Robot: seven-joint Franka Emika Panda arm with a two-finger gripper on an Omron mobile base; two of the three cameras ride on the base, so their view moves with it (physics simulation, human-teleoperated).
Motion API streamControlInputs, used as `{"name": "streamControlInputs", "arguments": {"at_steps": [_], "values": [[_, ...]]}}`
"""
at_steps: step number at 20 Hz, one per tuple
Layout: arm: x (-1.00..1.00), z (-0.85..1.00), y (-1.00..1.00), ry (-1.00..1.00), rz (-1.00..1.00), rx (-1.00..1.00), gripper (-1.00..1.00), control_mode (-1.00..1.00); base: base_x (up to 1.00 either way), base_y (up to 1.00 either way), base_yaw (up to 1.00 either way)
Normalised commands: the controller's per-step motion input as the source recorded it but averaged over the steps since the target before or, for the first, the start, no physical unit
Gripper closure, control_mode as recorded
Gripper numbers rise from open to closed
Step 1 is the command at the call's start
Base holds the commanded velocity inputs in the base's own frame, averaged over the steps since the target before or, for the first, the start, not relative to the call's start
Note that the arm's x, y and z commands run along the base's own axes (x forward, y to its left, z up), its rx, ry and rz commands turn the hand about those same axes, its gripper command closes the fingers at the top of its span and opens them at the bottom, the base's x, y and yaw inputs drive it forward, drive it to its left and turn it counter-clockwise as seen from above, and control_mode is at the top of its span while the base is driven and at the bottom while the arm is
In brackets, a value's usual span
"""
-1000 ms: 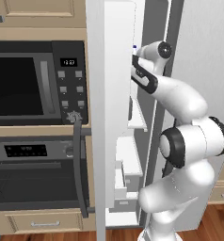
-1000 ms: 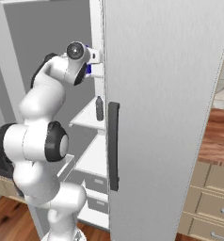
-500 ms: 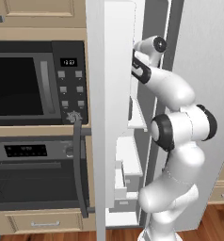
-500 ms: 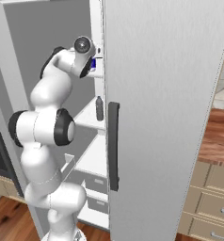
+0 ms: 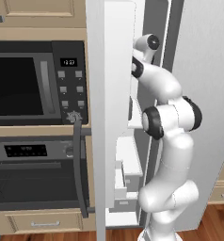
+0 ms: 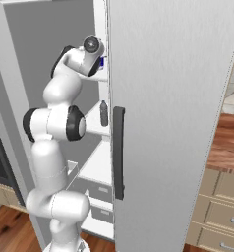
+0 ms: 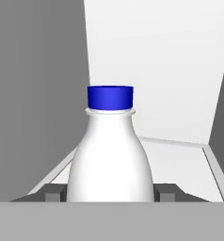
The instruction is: Take the bottled waters from the counter and place them in the freezer to freeze. Close the freezer door after placing the bottles.
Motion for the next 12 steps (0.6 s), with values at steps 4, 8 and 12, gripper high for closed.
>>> {"name": "streamControlInputs", "arguments": {"at_steps": [4, 8, 12], "values": [[0.36, -0.22, 0.00, -0.06, 0.00, 0.00, 1.00, -1.00, 0.00, 0.00, 0.00], [0.22, -0.37, 0.00, 0.00, 0.00, 0.00, 1.00, -1.00, 0.00, 0.00, 0.00], [0.07, -0.32, -0.02, -0.01, 0.00, 0.00, 1.00, -1.00, 0.00, 0.00, 0.00]]}}
